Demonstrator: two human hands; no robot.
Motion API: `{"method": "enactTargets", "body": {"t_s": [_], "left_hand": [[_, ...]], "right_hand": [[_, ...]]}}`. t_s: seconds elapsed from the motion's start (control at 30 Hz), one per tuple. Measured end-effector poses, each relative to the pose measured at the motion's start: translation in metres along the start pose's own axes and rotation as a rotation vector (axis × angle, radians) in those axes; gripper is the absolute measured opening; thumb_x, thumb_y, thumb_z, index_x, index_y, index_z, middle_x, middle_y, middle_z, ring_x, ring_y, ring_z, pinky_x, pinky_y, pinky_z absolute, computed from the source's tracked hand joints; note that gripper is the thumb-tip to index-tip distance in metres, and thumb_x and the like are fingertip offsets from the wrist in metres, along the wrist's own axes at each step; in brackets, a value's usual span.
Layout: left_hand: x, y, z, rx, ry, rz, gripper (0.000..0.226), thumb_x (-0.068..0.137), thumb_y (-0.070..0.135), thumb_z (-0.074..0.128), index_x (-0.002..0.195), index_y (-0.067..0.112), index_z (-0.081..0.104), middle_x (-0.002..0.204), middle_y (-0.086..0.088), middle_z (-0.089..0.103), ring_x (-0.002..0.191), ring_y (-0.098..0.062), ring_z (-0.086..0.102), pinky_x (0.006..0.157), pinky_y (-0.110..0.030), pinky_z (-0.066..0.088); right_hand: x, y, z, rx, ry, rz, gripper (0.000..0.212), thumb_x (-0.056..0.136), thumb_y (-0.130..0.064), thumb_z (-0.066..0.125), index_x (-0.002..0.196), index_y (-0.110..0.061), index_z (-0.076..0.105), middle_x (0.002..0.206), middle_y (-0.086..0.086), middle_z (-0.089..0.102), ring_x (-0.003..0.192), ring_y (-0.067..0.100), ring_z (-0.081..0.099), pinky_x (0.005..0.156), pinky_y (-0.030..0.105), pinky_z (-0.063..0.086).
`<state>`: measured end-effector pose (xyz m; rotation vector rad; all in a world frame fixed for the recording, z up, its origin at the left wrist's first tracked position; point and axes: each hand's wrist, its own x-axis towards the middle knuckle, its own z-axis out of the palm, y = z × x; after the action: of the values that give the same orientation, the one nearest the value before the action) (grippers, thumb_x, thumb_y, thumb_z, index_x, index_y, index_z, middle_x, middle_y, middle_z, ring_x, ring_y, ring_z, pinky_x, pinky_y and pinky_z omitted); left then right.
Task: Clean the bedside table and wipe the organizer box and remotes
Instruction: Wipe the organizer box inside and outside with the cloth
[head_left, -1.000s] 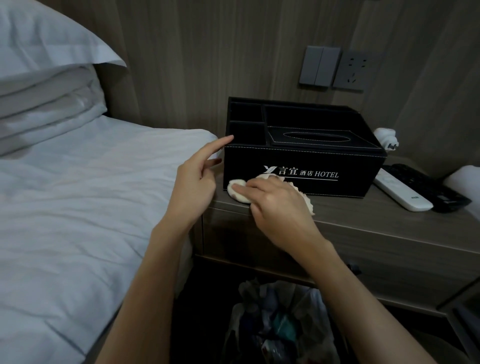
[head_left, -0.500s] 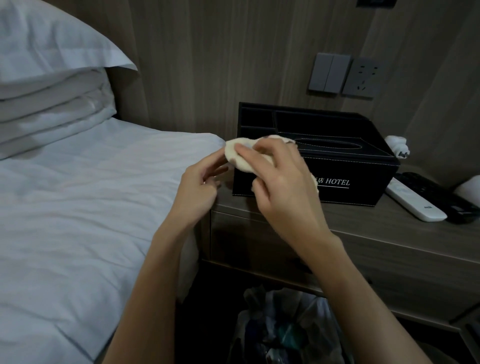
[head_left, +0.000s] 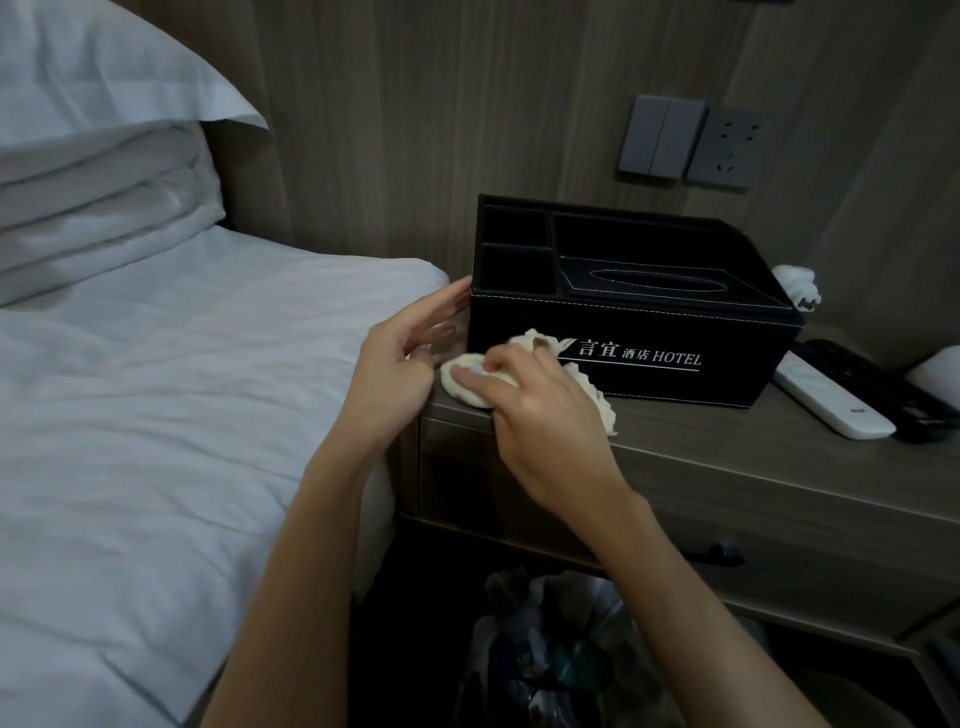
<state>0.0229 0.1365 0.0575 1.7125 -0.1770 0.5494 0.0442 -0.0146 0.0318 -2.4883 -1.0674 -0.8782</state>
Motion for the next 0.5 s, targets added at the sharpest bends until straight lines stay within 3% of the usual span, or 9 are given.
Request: {"method": "enactTargets", "body": {"t_s": [0.13, 0.27, 0.4, 0.5], "left_hand": [[-0.002, 0.002, 0.002, -0.034, -0.005, -0.026, 0.076, 0.083, -0.027, 0.026, 0.134, 0.025, 0.051, 0.134, 0.004, 0.057, 0.124, -0.005, 0.053, 0.093, -0.017, 0.049], [-0.001, 0.002, 0.003, 0.051, 0.017, 0.022, 0.075, 0.082, -0.024, 0.027, 0.135, 0.022, 0.053, 0.135, 0.002, 0.058, 0.126, -0.008, 0.052, 0.108, -0.031, 0.043], [-0.005, 0.003, 0.012, 0.233, 0.128, 0.047, 0.059, 0.094, -0.009, 0.034, 0.136, 0.027, 0.052, 0.137, 0.011, 0.055, 0.126, -0.004, 0.049, 0.109, -0.027, 0.040], [-0.008, 0.011, 0.026, 0.400, 0.241, 0.200, 0.052, 0.093, -0.003, 0.043, 0.137, 0.024, 0.051, 0.141, 0.008, 0.049, 0.130, -0.005, 0.042, 0.112, -0.024, 0.033]], "right_hand": [[0.000, -0.001, -0.013, 0.018, -0.131, 0.028, 0.043, 0.086, -0.007, 0.047, 0.121, -0.024, 0.066, 0.113, -0.003, 0.066, 0.102, 0.026, 0.056, 0.078, 0.033, 0.045], [0.002, 0.002, -0.034, 0.035, -0.261, 0.149, 0.040, 0.095, -0.016, 0.040, 0.126, -0.033, 0.059, 0.127, -0.011, 0.059, 0.123, 0.018, 0.041, 0.090, 0.034, 0.036], [-0.015, 0.031, -0.061, -0.057, -0.238, 0.339, 0.038, 0.094, -0.015, 0.042, 0.118, -0.033, 0.064, 0.121, -0.007, 0.062, 0.120, 0.018, 0.045, 0.085, 0.036, 0.043], [-0.038, 0.057, -0.084, -0.127, -0.170, 0.493, 0.032, 0.092, -0.017, 0.045, 0.109, -0.031, 0.068, 0.111, -0.006, 0.064, 0.109, 0.019, 0.053, 0.079, 0.036, 0.046]]}}
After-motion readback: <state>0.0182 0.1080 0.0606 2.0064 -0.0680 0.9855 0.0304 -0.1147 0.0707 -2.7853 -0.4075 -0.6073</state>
